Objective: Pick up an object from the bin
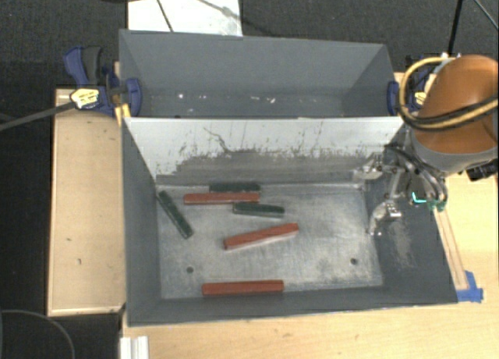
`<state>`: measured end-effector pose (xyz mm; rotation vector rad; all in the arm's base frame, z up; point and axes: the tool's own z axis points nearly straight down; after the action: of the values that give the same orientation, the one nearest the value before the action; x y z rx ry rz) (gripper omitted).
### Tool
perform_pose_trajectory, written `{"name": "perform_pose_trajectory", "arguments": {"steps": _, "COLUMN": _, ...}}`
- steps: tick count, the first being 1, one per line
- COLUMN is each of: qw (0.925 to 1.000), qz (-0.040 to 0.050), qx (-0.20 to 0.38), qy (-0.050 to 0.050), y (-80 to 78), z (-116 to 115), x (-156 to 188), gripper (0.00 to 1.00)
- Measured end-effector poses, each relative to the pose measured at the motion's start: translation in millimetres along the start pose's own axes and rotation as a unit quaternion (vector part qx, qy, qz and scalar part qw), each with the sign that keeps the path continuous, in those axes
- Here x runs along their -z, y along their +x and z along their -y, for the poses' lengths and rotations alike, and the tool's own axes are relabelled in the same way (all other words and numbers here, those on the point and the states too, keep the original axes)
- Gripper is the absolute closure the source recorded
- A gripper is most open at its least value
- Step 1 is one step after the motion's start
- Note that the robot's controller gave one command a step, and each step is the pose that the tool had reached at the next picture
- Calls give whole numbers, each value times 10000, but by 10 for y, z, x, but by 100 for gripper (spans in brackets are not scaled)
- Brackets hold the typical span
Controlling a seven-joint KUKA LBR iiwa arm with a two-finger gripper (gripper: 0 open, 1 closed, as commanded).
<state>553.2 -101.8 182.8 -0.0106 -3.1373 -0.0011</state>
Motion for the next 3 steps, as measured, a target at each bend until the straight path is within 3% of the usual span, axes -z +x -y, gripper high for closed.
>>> {"name": "perform_pose_trajectory", "arguments": {"steps": 1, "qw": 10000, "qz": 37, "qx": 13, "qy": 6, "y": -18, "z": -3, "x": 38, "gripper": 0}}
{"name": "perform_pose_trajectory", "arguments": {"steps": 2, "qw": 9996, "qz": 60, "qx": 275, "qy": 20, "y": -19, "z": -345, "x": -226, "gripper": 0}}
{"name": "perform_pose_trajectory", "arguments": {"steps": 3, "qw": 10000, "qz": 50, "qx": 9, "qy": -5, "y": -218, "z": -674, "x": -556, "gripper": 0}}
